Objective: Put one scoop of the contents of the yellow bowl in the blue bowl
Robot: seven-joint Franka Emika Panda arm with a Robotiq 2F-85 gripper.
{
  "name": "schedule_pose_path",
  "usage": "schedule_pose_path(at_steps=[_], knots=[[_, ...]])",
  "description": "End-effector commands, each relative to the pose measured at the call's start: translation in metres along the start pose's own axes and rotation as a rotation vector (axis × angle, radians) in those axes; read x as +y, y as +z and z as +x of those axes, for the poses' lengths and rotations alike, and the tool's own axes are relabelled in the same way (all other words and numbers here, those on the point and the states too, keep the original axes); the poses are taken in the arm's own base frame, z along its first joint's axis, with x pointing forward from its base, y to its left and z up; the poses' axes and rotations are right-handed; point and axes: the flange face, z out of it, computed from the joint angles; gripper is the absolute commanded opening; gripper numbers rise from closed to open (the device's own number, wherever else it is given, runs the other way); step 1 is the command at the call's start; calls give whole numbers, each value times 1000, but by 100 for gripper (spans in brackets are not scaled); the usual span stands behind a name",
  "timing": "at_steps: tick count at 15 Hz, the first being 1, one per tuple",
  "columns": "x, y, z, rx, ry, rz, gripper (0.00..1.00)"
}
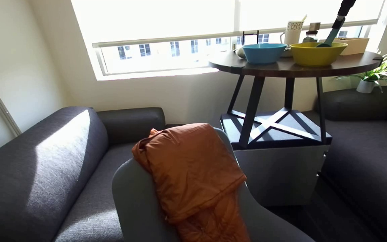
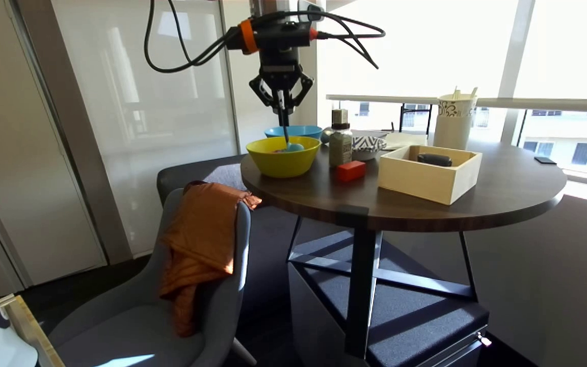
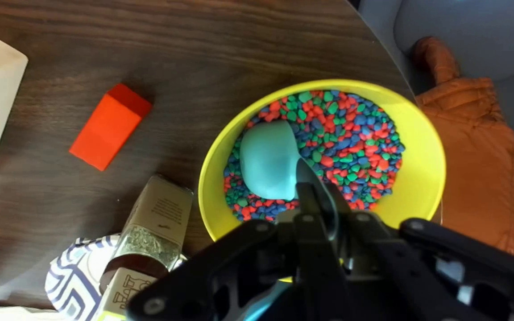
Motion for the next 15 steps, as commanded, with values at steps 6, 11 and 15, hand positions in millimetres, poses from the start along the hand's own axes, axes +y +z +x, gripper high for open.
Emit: schedule_pose_path(at_steps=[6,11,15], knots=[[38,3,-4,-43,166,142,9],[51,10,-9,-73,199,186,9],[66,15,-11,-135,266,268,2]])
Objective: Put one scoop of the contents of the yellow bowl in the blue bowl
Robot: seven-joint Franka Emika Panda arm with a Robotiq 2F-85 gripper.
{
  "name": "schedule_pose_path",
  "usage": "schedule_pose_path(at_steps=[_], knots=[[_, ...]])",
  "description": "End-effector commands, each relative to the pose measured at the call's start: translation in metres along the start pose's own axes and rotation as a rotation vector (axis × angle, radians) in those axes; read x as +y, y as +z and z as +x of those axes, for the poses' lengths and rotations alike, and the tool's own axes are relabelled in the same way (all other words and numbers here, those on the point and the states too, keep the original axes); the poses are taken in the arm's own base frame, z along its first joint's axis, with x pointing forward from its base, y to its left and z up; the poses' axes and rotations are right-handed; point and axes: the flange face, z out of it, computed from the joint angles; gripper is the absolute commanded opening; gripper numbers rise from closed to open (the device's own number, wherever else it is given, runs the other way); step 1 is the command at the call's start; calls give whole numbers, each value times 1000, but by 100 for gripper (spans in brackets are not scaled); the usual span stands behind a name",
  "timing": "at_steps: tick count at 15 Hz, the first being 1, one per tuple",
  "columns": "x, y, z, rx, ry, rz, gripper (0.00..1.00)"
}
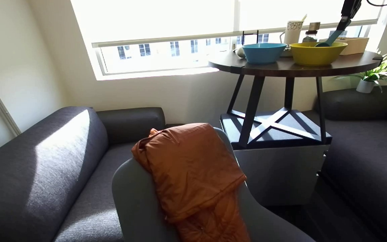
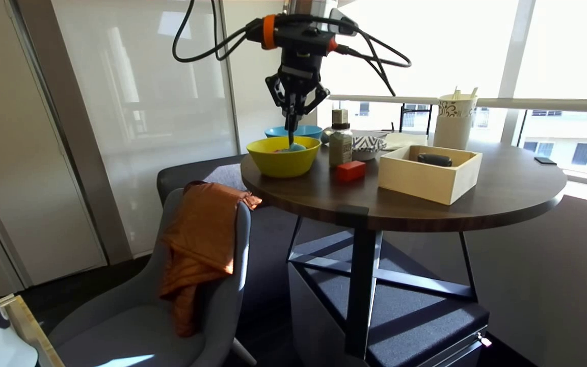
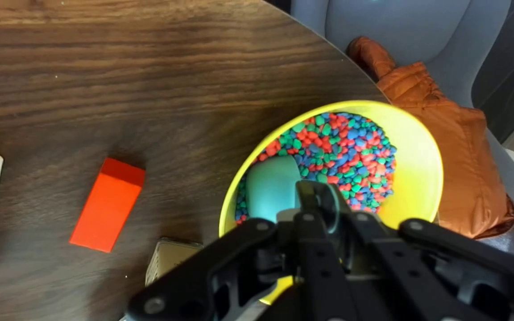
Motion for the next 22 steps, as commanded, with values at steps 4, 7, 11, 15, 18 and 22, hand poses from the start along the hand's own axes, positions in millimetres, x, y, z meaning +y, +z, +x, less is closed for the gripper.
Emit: schedule_pose_path(at_steps=[4,7,11,15,18,22], knots=[[42,22,-4,-178,156,141,2],[50,35,-3,-228,208,222,2],[59,46,0,-291,266,319,2],[66,56,-1,-351,301,426,2],[69,68,-2,-404,303,525,2],[60,98,-5,-453,290,646,2]])
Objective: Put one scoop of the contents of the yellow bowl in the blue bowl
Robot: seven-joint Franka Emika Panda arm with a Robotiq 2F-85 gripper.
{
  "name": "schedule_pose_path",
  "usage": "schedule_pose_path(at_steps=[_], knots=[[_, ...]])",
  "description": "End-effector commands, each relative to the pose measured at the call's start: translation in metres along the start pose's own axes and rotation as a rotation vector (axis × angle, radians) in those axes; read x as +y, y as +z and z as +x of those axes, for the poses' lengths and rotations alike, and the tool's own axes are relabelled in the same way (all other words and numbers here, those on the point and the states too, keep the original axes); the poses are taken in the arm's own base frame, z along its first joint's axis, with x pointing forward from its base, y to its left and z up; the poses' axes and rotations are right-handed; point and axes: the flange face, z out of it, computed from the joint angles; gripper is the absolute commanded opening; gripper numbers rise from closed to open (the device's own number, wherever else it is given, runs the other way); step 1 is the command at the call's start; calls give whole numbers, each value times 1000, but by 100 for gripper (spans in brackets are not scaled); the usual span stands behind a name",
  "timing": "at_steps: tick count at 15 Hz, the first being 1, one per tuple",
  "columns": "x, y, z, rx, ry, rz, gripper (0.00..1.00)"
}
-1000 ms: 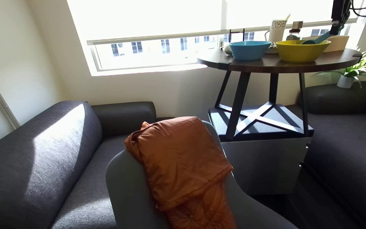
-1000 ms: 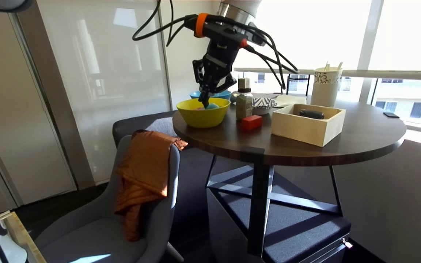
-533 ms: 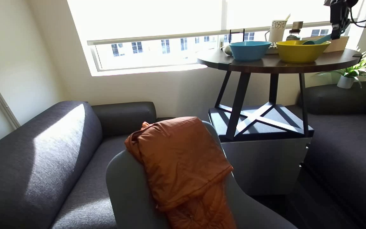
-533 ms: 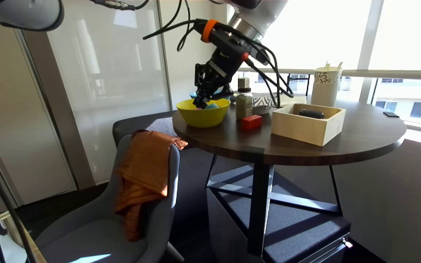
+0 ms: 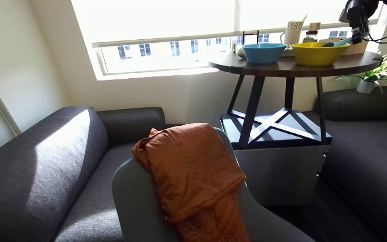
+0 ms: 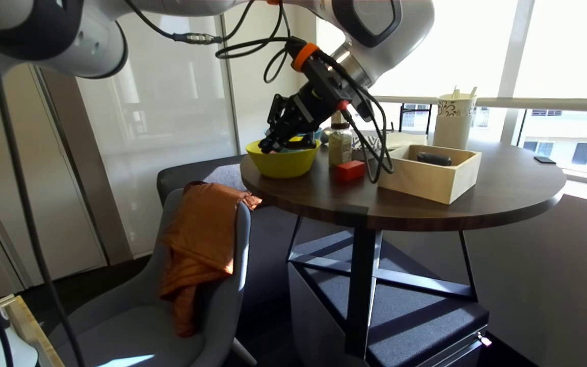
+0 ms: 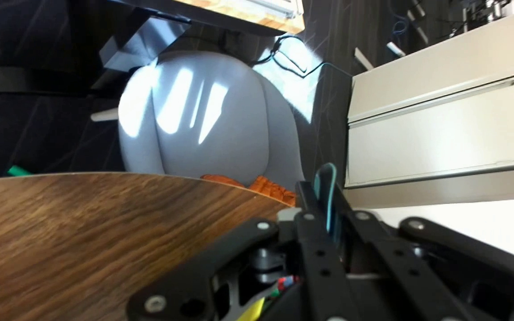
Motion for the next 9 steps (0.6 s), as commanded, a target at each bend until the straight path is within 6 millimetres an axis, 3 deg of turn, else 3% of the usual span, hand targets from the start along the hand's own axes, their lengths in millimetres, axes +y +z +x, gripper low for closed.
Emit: schedule_pose_path(at_steps=[1,5,9], knots=[[2,22,13,-45,-18,87,2],[-1,41,23,-88,-60,165,2],[-4,36,23,-63,-92,255,2]])
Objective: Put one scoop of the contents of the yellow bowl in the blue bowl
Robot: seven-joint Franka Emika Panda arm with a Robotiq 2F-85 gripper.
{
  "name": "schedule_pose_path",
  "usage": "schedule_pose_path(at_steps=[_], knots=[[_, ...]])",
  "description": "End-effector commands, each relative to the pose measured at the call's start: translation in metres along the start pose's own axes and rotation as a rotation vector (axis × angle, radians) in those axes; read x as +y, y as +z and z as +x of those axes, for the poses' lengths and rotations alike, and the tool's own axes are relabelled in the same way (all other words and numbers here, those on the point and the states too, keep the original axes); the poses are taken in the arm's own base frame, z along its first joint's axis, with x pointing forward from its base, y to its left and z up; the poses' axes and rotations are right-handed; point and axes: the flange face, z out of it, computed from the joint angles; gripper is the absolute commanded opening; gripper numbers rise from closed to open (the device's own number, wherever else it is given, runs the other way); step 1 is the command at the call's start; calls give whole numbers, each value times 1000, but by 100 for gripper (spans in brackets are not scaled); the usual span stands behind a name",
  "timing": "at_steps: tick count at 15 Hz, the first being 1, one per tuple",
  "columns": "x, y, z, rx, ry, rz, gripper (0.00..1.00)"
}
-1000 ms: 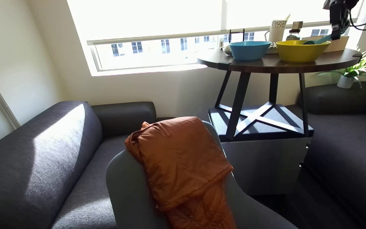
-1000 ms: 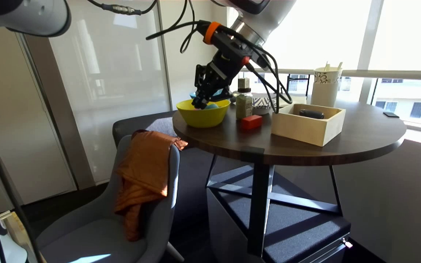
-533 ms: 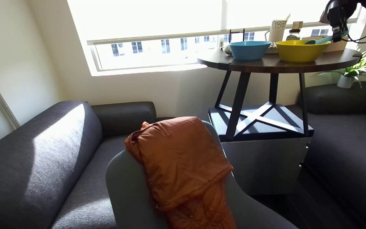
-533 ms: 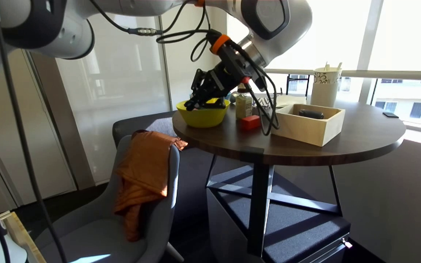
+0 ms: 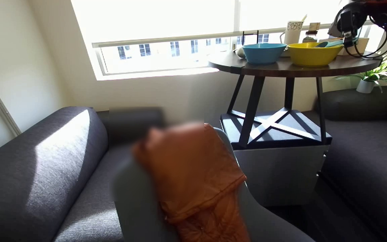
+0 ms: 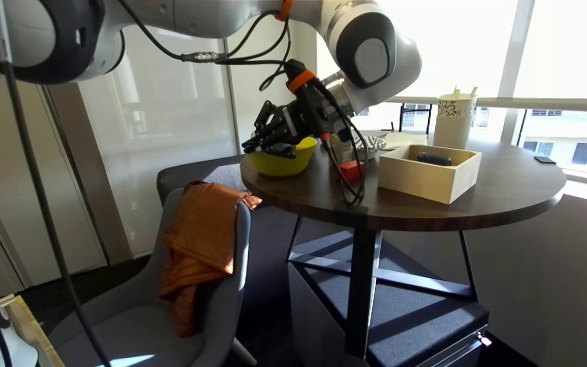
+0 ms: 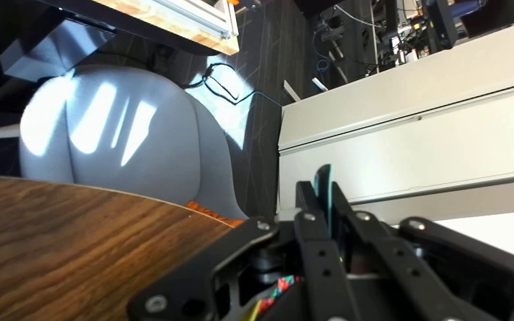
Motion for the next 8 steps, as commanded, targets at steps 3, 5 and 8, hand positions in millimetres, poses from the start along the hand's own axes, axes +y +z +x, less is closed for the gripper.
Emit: schedule_pose_path(at_steps=[3,5,8], knots=[[-10,-16,-10,58,-44,122,2],[-12,-23,-17,79,-63,166,2],[-18,-36,-25,111,-108,236,2]])
